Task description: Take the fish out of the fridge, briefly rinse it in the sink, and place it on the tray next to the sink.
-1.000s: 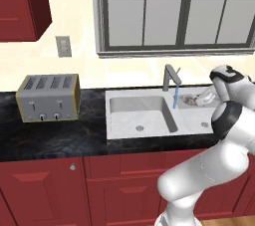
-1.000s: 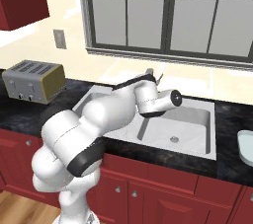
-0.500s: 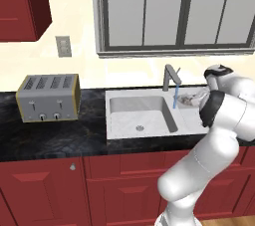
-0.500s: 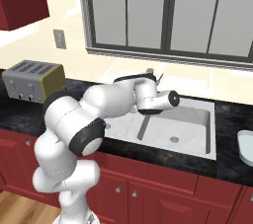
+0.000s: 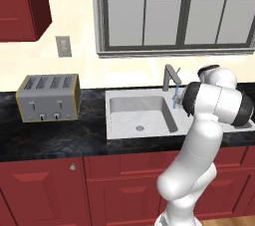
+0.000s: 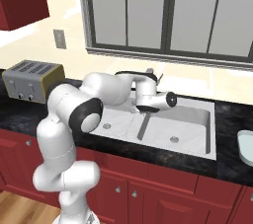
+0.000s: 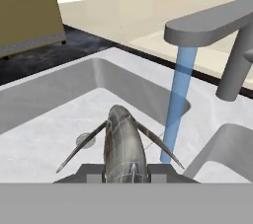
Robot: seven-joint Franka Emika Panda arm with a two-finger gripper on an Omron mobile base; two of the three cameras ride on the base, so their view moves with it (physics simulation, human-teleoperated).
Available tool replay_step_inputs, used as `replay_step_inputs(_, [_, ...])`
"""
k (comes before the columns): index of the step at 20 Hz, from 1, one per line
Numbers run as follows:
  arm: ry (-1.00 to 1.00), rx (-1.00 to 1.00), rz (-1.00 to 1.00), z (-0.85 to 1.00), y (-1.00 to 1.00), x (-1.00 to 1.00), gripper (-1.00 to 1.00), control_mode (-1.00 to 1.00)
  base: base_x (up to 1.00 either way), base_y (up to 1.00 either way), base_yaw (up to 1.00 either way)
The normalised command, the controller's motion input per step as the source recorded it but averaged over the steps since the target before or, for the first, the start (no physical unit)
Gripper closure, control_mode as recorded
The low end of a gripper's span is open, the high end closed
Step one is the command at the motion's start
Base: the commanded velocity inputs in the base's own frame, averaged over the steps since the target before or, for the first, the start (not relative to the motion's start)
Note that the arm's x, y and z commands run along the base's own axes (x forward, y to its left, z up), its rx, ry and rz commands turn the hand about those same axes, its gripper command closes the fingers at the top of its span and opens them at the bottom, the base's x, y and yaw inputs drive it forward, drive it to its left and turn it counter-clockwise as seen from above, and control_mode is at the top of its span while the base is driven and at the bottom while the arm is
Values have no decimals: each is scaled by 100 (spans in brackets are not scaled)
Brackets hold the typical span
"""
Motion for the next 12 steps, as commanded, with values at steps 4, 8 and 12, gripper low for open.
replay_step_inputs(4, [-1,0,0,-24,-4,31,100,-100,0,0,0])
replay_step_inputs(8, [0,0,0,-5,-3,3,100,-100,0,0,0])
replay_step_inputs(12, [0,0,0,-1,-2,0,100,-100,0,0,0])
